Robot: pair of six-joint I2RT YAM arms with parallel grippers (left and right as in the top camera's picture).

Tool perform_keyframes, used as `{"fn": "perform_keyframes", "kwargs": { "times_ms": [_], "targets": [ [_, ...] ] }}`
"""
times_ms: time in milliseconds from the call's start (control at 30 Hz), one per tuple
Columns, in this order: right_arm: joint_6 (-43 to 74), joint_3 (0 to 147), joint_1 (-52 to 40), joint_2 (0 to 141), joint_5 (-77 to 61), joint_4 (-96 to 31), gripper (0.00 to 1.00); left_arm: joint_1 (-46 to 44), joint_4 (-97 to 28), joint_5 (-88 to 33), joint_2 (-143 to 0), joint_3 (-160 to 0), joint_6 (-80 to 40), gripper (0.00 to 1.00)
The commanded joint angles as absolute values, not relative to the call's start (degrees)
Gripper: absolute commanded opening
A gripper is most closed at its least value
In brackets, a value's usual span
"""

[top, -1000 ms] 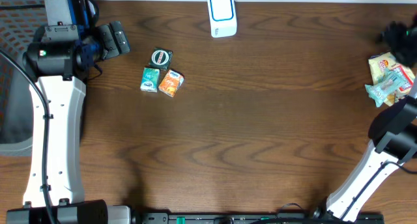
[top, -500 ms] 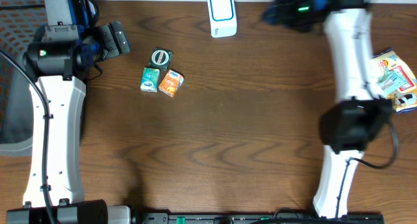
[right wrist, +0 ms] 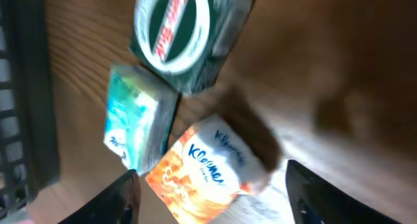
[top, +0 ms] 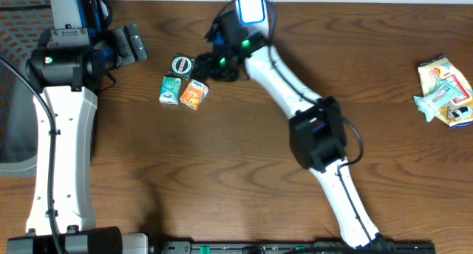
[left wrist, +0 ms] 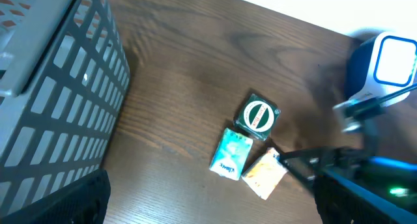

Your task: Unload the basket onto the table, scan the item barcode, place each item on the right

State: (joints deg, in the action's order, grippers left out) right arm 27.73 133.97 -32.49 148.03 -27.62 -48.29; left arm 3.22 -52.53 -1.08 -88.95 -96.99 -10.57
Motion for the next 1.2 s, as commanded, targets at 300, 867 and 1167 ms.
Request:
{"fn": "perform_keyframes", "kwargs": {
  "times_ms": [300,867,1167],
  "targets": [
    [35.4,133.8,-36.4,148.3,-19.3,-52.8,0.52,3.2,-52.7,-0.4,-89.3,-96.7,-11.0,0.98],
    [30.5,130.4,-37.0,147.4,-10.7,-56.6,0.13,3.2,-52.7,-0.4,-89.3,-96.7,-11.0,0.98],
    [22.7,130.5,-30.2,139.1,0.2,-71.9,0.24,3.2,-52.7,-0.4,-89.3,-96.7,-11.0,0.98]
  ]
}}
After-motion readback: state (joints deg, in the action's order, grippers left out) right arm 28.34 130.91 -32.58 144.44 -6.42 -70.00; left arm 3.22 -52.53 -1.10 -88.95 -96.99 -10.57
